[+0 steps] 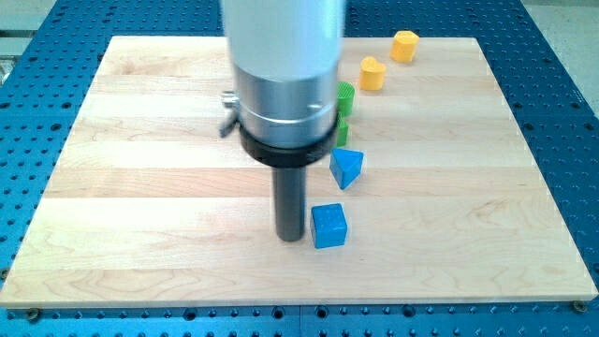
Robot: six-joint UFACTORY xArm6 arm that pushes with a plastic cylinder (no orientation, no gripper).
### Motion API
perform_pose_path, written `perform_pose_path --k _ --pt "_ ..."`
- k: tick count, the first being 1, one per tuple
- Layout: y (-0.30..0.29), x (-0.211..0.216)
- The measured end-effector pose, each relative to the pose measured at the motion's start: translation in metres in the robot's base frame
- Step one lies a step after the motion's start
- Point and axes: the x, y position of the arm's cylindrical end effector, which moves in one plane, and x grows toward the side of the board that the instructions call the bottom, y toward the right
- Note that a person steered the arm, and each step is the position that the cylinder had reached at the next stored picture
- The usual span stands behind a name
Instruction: Adjust the green star below the green circle
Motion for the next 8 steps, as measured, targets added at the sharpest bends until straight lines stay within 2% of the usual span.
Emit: perform_pose_path --k 3,4,6,8 --pt "0.03 0.002" --pt "-0.023 -0.045" --pt "-0.013 -0.144" --pt "0.042 -0.145"
